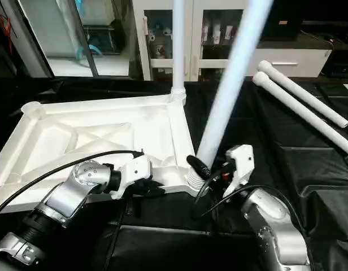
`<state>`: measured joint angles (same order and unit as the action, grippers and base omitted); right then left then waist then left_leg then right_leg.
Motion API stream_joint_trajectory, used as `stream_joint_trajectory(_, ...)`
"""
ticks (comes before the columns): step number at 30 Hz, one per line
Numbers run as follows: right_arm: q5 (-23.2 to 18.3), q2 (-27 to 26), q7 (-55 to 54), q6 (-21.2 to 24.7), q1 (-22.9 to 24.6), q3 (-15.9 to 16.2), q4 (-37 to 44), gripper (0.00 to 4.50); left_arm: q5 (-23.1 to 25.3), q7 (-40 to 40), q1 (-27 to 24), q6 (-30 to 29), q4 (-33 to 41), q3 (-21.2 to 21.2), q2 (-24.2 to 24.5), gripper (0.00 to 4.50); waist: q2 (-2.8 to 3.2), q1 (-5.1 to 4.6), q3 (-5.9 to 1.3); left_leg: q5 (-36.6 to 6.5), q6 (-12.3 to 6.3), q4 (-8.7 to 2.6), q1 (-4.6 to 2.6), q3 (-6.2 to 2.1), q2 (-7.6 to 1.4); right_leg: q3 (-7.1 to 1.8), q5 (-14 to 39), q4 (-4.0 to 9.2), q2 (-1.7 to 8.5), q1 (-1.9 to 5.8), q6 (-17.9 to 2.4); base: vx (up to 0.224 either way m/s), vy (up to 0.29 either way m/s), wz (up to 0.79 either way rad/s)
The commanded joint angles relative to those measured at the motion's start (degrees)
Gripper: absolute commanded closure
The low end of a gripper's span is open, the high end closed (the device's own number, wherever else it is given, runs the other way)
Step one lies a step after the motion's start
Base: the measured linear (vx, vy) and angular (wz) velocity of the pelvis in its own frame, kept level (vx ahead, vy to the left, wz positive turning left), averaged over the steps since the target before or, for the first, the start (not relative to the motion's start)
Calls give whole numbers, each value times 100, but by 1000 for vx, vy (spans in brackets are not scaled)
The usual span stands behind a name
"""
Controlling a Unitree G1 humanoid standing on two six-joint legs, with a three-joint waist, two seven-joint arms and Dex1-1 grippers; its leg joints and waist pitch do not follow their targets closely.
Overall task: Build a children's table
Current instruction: Insert table leg to table base
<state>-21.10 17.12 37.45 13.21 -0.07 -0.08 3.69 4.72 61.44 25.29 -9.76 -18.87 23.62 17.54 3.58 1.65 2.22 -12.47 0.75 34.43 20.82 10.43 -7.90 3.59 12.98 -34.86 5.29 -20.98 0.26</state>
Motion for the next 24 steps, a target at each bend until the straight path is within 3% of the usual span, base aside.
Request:
stream_joint_trajectory(1, 482, 116, -47, 100, 296, 288, -510, 264, -91, -131, 125, 207, -85, -103, -14, 450, -124, -49, -138, -2261, 93, -587, -54, -306, -549, -356, 2996, 683, 490, -11, -694, 0, 0, 0)
stream_joint_trajectory(8, 638, 70, -113, -223, 345, 381, -622, 264, -81, -190, 170, 230, -154, -142, -54, 450, -114, -64, -127, -2477, 123, -610, -82, -321, -551, -346, 3170, 724, 491, -36, -623, 0, 0, 0)
stream_joint_trajectory(10, 746, -88, -337, -493, 360, 335, -784, 264, -76, -256, 202, 261, -197, -161, -87, 450, -105, -82, -121, -2588, 157, -628, -92, -321, -550, -338, 3178, 747, 494, -50, -617, 0, 0, 0)
stream_joint_trajectory(11, 736, -133, -379, -525, 373, 315, -814, 264, -77, -264, 200, 263, -191, -164, -88, 450, -223, -102, -119, -2590, 134, -630, -83, -314, -550, -330, 3244, 767, 491, -46, -593, 0, 0, 0)
stream_joint_trajectory(13, 739, -236, -502, -661, 383, 246, -936, 264, -76, -271, 195, 273, -183, -162, -86, 450, -150, -102, -99, -2739, 173, -648, -95, -345, -558, -334, 3432, 767, 506, -63, -542, 0, 0, 0)
stream_joint_trajectory(14, 716, -255, -509, -656, 384, 229, -949, 264, -76, -271, 196, 274, -183, -162, -87, 450, -152, -114, -95, -2807, 194, -651, -93, -351, -555, -330, 3482, 772, 506, -67, -525, 0, 0, 0)
stream_joint_trajectory(17, 510, -376, -509, -525, 389, 118, -1028, 264, -72, -276, 203, 286, -195, -160, -92, 450, -147, -167, -90, -3051, 246, -670, -115, -380, -554, -317, 3550, 788, 499, -78, -484, 0, 0, 0)
stream_joint_trajectory(19, 264, -399, -447, -142, 402, 54, -1032, 264, -69, -278, 211, 304, -211, -164, -88, 450, -127, -208, -95, -3156, 273, -704, -105, -394, -557, -305, 3372, 789, 485, -51, -496, 0, 0, 0)
stream_joint_trajectory(24, -188, -435, -448, 449, 353, -141, -1091, 264, -62, -289, 226, 331, -238, -161, -78, 450, -138, -202, -102, -3121, 269, -691, -122, -377, -552, -333, 3320, 805, 507, -84, -548, 0, 0, 0)
